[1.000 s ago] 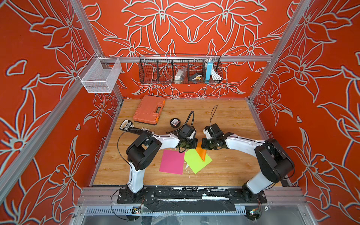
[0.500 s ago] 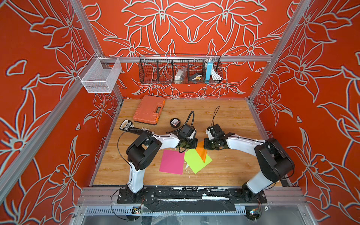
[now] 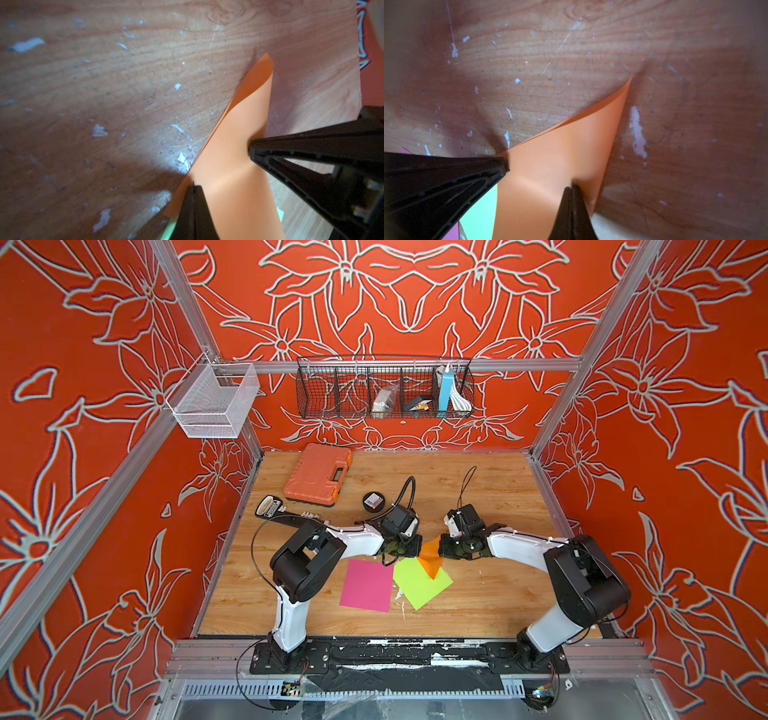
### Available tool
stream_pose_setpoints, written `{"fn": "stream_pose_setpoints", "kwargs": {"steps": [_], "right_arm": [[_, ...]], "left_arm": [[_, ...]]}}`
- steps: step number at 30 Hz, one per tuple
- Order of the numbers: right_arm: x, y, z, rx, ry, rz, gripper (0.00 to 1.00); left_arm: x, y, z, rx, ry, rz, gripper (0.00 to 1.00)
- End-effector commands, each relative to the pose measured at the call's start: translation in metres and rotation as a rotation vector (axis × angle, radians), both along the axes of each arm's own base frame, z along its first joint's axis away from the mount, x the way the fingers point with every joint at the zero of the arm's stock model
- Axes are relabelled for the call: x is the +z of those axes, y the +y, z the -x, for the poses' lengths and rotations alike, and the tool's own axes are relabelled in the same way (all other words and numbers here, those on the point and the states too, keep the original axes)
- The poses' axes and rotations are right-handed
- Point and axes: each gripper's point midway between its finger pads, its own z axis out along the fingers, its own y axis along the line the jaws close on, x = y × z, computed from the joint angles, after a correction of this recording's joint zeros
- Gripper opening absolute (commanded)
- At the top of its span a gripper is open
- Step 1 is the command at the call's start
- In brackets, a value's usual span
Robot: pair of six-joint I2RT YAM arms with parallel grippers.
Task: Fold the square paper diagonally
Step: Fold the paper at the center of the board.
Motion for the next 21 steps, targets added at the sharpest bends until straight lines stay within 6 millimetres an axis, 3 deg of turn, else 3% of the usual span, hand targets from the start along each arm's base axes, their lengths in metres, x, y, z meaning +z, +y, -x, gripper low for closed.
{"fn": "stream_pose_setpoints", "kwargs": {"steps": [1,17,21], "right_arm": [[-0.014,-0.021,0.009,-0.028,0.035,0.069,0.0],[0.0,-0.03,-0.009,-0.066,-0.001,0.05,0.0],[0.016,-0.018,-0.009,-0.034,-0.029,-0.022,0.0]], "left_arm": [[-0.018,0.009,0.005,0.005,0.036,-0.066,0.0],[-0.017,0.009,0.006,0.001,0.035,-0.067,0.0],[-0.018,0.009,0.006,0.001,0.037,-0.07,0.0]]}}
